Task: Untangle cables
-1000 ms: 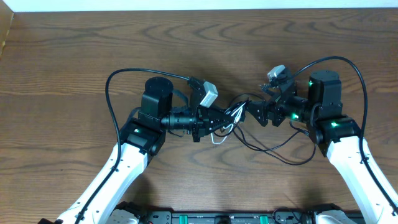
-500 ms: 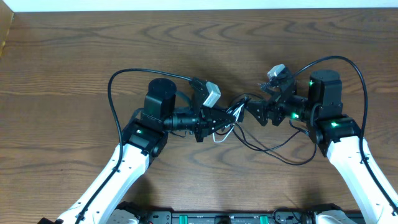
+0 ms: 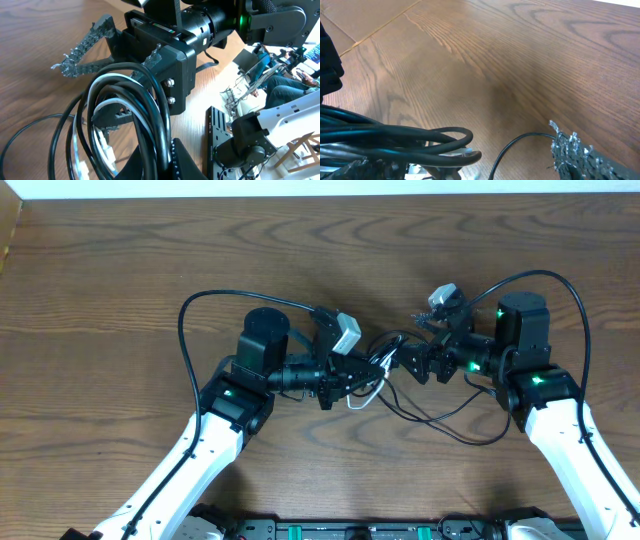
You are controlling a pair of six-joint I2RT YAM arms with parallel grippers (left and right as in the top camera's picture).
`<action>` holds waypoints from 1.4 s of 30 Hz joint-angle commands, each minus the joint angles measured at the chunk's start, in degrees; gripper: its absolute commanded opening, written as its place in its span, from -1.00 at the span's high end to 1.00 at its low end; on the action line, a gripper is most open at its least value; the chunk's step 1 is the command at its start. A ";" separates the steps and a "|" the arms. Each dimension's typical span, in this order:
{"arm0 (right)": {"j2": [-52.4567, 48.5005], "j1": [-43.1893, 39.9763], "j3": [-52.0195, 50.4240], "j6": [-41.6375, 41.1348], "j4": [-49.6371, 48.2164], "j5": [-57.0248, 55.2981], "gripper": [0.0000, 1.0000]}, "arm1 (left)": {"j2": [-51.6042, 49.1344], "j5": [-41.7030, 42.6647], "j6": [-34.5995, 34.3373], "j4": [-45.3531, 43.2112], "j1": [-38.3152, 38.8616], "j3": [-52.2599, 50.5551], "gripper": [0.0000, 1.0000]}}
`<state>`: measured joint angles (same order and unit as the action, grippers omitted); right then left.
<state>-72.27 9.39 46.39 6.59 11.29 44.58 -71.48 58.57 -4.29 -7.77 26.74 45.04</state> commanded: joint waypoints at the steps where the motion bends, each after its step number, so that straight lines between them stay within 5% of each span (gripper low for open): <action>1: 0.26 0.39 0.33 -0.35 0.04 -0.42 -0.73 | 0.00 -0.22 0.11 0.00 -0.20 0.94 0.85; 9: 0.26 0.31 0.33 -0.35 2.25 -4.68 -0.72 | 0.00 -4.96 -2.05 2.95 -3.98 0.94 0.85; 15: 0.26 0.31 0.33 -0.35 2.40 -5.05 -0.73 | 0.00 8.41 -2.05 -2.19 -3.91 0.94 0.85; 31: 0.26 0.44 0.33 -0.33 2.34 -4.94 -0.75 | 0.00 9.79 -2.01 -2.21 -3.85 0.94 0.85; 42: 0.26 0.48 0.33 5.92 2.19 5.42 -0.87 | 0.00 9.38 -2.01 -2.23 -3.85 0.94 0.85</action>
<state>-72.27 9.39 46.39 10.92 13.65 45.60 -71.57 66.89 -6.20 -9.45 22.94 45.01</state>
